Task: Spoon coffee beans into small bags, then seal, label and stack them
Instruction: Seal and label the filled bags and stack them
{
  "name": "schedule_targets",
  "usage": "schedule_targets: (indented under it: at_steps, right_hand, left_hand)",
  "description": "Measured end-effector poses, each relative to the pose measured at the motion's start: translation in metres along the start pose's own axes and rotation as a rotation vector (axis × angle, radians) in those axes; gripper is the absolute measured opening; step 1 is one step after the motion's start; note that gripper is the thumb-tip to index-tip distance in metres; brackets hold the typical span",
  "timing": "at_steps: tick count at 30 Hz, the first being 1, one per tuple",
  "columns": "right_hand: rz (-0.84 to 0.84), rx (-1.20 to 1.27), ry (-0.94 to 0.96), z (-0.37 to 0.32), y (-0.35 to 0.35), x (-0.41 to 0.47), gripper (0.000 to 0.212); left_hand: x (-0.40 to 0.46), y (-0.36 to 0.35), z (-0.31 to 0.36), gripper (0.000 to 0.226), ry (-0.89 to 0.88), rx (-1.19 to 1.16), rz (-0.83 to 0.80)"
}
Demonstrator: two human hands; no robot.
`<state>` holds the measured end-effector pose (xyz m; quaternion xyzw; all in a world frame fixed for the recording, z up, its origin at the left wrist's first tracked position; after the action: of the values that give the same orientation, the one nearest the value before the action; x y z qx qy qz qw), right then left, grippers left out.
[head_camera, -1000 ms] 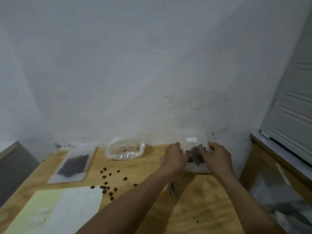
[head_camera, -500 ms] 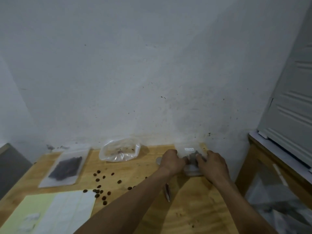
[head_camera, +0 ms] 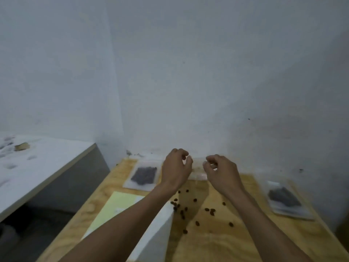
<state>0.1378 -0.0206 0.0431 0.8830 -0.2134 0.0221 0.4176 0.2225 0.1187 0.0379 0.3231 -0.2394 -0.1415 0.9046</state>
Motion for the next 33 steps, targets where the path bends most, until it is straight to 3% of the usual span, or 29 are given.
schedule_targets:
  at_steps: [3, 5, 7, 11, 14, 17, 20, 24, 26, 29, 33]
  right_hand:
    - [-0.228, -0.024, 0.050, -0.036, -0.065, 0.005, 0.025]
    - [-0.334, -0.030, 0.012, -0.048, -0.107, 0.007, 0.028]
    - [-0.371, -0.034, -0.047, -0.055, -0.138, 0.009, 0.038]
    - [-0.326, -0.065, -0.186, -0.062, -0.167, 0.018, 0.038]
    - [-0.282, 0.112, -0.288, -0.059, -0.169, 0.023, 0.033]
    - [-0.259, 0.356, -0.361, -0.056, -0.167, 0.024, 0.019]
    - [-0.243, 0.488, -0.328, -0.062, -0.163, 0.024, 0.013]
    - [-0.270, 0.555, -0.177, -0.083, -0.160, 0.017, 0.006]
    - [-0.287, 0.467, -0.113, -0.093, -0.161, 0.009, 0.013]
    - [-0.414, 0.106, -0.007, -0.107, -0.174, -0.011, 0.005]
    - [-0.523, -0.178, 0.046, -0.119, -0.195, -0.042, 0.024]
  left_hand:
    - [-0.008, 0.040, -0.059, 0.033, 0.208, 0.260, 0.007]
    - [-0.018, 0.055, -0.100, 0.044, 0.421, 0.480, -0.109]
    - [-0.029, 0.063, -0.132, 0.052, 0.564, 0.519, -0.213]
    - [-0.037, 0.069, -0.161, 0.052, 0.573, 0.361, -0.228]
    - [-0.039, 0.078, -0.164, 0.052, 0.518, 0.192, -0.109]
    - [-0.043, 0.090, -0.165, 0.043, 0.497, -0.140, 0.026]
    - [-0.046, 0.104, -0.164, 0.029, 0.464, -0.447, 0.082]
    - [-0.052, 0.127, -0.159, 0.025, 0.385, -0.641, 0.077]
    - [-0.059, 0.139, -0.163, 0.019, 0.383, -0.688, 0.132]
    - [-0.073, 0.155, -0.178, 0.026, 0.441, -0.713, 0.244]
    - [-0.092, 0.165, -0.186, 0.011, 0.487, -0.701, 0.313]
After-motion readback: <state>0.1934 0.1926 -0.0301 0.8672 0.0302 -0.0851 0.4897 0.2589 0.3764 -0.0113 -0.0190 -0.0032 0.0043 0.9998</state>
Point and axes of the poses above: each hand's wrist, its own x-axis towards the middle knuckle, its own y-axis out of the back of the hand, z = x × y, the point moved 6 cm from there along x, towards the middle knuckle, and after that the axes turned 8 degrees about -z, right-handed, at the moved point
